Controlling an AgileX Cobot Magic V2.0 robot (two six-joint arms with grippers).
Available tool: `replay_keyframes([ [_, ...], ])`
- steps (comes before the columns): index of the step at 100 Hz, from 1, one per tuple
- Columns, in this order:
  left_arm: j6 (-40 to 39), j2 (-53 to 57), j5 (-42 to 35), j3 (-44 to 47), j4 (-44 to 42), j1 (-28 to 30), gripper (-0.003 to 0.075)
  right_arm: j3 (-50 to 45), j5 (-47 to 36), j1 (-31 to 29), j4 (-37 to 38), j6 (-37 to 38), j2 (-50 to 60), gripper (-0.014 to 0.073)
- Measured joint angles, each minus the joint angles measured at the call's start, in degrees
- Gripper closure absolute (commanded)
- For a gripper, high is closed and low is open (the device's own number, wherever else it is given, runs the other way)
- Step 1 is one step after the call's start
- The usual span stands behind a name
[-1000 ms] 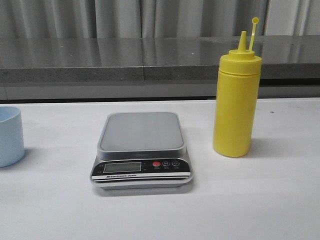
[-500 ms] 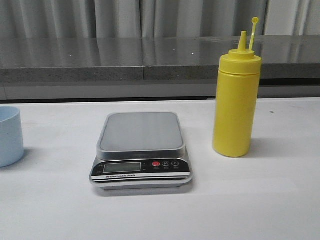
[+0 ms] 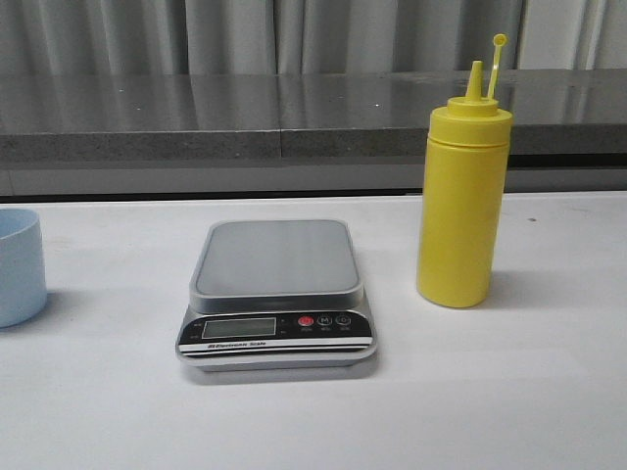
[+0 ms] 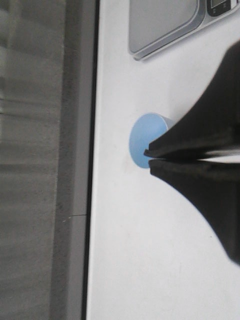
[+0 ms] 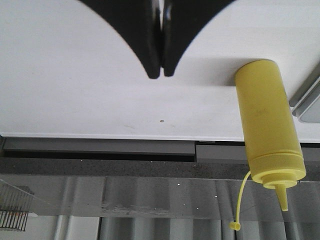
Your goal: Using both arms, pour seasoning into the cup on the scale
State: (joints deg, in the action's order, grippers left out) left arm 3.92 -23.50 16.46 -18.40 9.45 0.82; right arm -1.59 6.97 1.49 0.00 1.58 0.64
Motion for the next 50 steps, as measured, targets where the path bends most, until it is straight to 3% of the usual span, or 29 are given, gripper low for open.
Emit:
replay_keyframes([
  [35, 0.00, -29.06, 14.86, -20.88, 0.00, 0.00, 0.0740, 0.00, 0.00, 0.00, 0.00, 0.00, 0.00, 0.0661],
  [50, 0.00, -38.77, 16.93, -27.29, 0.00, 0.00, 0.0740, 0.00, 0.00, 0.00, 0.00, 0.00, 0.00, 0.0661],
])
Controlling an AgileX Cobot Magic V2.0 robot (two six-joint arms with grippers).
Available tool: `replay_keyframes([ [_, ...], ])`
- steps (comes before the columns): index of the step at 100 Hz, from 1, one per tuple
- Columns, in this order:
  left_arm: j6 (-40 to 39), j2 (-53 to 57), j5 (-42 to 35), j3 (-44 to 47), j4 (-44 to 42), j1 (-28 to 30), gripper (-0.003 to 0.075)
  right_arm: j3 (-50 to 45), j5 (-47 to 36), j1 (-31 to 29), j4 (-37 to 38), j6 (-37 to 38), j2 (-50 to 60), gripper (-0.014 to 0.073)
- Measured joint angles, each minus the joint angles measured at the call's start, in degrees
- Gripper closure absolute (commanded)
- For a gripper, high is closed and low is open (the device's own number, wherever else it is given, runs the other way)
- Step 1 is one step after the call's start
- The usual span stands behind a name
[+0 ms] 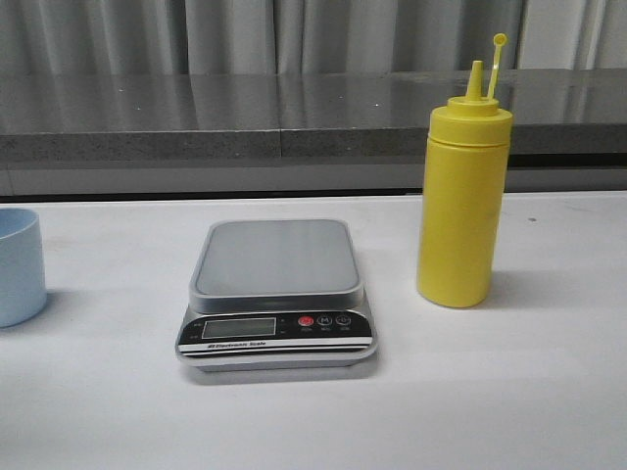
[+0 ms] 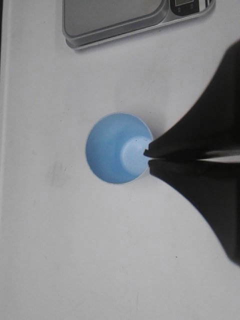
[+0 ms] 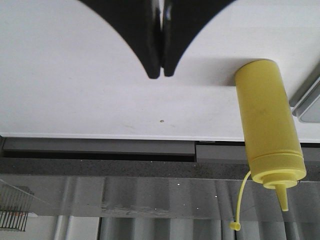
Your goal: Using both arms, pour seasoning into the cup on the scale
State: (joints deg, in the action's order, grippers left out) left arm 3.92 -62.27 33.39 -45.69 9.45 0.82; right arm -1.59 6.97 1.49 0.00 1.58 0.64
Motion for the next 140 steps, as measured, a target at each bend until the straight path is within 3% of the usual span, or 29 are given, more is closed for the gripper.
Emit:
replay_keyframes([
  [36, 0.00, -15.66, 0.20, -8.11, 0.00, 0.00, 0.0739, 0.00, 0.00, 0.00, 0.00, 0.00, 0.00, 0.0661],
  [45, 0.00, -18.33, 0.20, -9.29, 0.00, 0.00, 0.0710, 0.00, 0.00, 0.00, 0.00, 0.00, 0.00, 0.0661],
  [57, 0.00, -20.12, 0.20, -9.68, 0.00, 0.00, 0.0544, 0.00, 0.00, 0.00, 0.00, 0.00, 0.00, 0.0661],
  [69, 0.00, -20.88, 0.25, -9.68, 0.00, 0.00, 0.0288, 0.00, 0.00, 0.00, 0.00, 0.00, 0.00, 0.0661],
  [76, 0.00, -21.14, 0.25, -9.78, 0.00, 0.00, 0.0219, 0.00, 0.00, 0.00, 0.00, 0.00, 0.00, 0.0661],
  [140, 0.00, -29.21, -3.00, -9.97, 0.00, 0.00, 0.0220, 0.00, 0.00, 0.00, 0.00, 0.00, 0.00, 0.0661],
])
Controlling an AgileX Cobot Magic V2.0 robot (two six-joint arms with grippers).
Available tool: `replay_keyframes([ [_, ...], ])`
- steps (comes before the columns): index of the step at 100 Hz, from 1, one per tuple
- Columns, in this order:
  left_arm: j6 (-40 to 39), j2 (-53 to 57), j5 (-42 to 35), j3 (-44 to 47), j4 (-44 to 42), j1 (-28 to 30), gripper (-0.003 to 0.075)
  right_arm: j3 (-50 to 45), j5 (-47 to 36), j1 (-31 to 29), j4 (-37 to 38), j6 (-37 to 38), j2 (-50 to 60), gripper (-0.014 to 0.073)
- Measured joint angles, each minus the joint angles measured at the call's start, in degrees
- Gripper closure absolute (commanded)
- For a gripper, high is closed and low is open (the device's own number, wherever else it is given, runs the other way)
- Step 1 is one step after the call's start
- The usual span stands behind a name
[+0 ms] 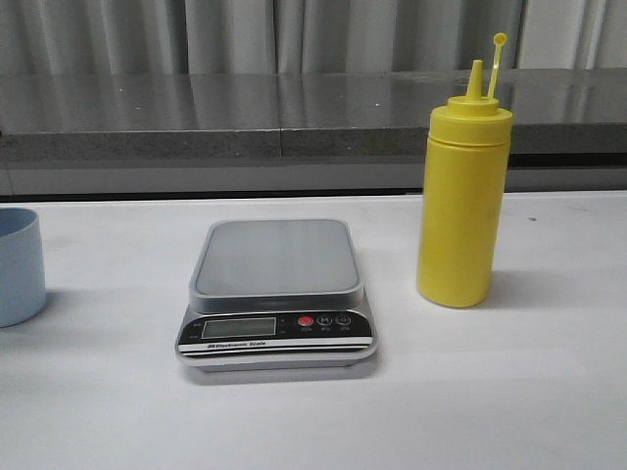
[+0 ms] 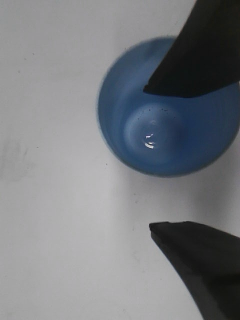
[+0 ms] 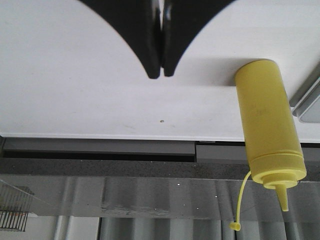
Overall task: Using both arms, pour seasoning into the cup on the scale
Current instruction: 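Grasp the light blue cup with the left gripper and lift it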
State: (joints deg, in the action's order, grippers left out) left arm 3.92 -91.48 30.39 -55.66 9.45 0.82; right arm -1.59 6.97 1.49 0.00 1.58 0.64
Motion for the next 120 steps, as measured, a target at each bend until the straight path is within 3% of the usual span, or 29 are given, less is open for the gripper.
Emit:
replay_keyframes([
  [17, 0.00, -3.34, -0.14, -0.13, 0.00, 0.00, 0.0221, 0.00, 0.00, 0.00, 0.00, 0.00, 0.00, 0.0661],
  [29, 0.00, -4.41, -0.14, -0.13, 0.00, 0.00, 0.0283, 0.00, 0.00, 0.00, 0.00, 0.00, 0.00, 0.0661],
  [43, 0.00, -4.52, -0.36, -0.13, 0.00, 0.00, 0.0491, 0.00, 0.00, 0.00, 0.00, 0.00, 0.00, 0.0661],
  [55, 0.00, -4.52, -0.36, -0.13, 0.09, 0.00, 0.0741, 0.00, 0.00, 0.00, 0.00, 0.00, 0.00, 0.0661],
  [83, 0.00, -4.52, 1.43, -2.43, 0.09, 0.00, 0.0740, 0.00, 0.00, 0.00, 0.00, 0.00, 0.00, 0.0661],
  [106, 0.00, -4.52, 12.20, -10.14, 2.92, -0.17, 0.0740, 0.00, 0.00, 0.00, 0.00, 0.00, 0.00, 0.0661],
  [120, 0.86, -4.52, 17.59, -15.44, 3.14, -3.19, 0.0740, 0.00, 0.00, 0.00, 0.00, 0.00, 0.00, 0.0661],
])
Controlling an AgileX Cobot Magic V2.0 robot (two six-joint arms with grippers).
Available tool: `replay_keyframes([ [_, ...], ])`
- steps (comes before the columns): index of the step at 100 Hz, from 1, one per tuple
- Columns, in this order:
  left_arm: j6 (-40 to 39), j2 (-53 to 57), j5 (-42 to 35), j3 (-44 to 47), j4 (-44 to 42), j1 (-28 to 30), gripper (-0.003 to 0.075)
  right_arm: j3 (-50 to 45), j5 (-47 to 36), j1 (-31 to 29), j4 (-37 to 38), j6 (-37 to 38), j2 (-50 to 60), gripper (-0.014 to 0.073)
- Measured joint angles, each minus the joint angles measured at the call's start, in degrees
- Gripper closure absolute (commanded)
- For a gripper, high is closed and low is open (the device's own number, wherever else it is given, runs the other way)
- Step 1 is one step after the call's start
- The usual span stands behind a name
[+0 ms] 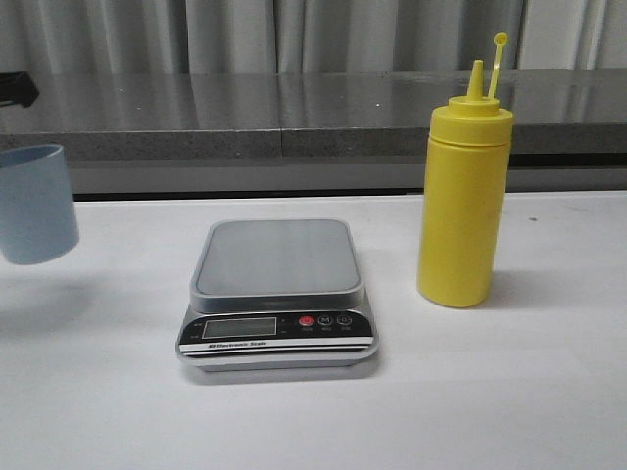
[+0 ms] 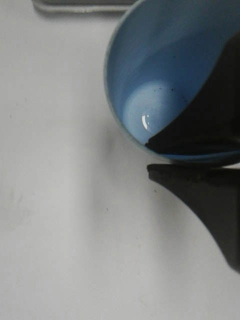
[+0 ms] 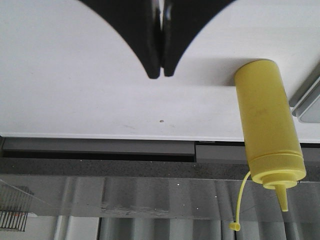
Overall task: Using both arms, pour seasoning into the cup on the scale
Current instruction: 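Grasp the light blue cup with the left gripper and lift it, then carry the blue cup over the scale and lower it onto the platform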
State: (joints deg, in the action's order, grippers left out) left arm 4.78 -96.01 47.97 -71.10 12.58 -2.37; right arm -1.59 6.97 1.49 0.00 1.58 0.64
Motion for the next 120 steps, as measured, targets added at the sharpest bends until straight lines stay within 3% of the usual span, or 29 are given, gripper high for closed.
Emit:
replay_keyframes([
  [43, 0.48, -1.36, -0.98, -10.86, 0.35, -15.19, 0.0740, 0.00, 0.00, 0.00, 0.00, 0.00, 0.00, 0.0661],
  [86, 1.77, -13.37, 1.38, -21.60, -1.12, -22.72, 0.0740, 0.00, 0.00, 0.00, 0.00, 0.00, 0.00, 0.0661],
  [120, 1.99, -17.32, 2.84, -23.18, -3.55, -24.86, 0.0740, 0.00, 0.00, 0.00, 0.00, 0.00, 0.00, 0.0661],
])
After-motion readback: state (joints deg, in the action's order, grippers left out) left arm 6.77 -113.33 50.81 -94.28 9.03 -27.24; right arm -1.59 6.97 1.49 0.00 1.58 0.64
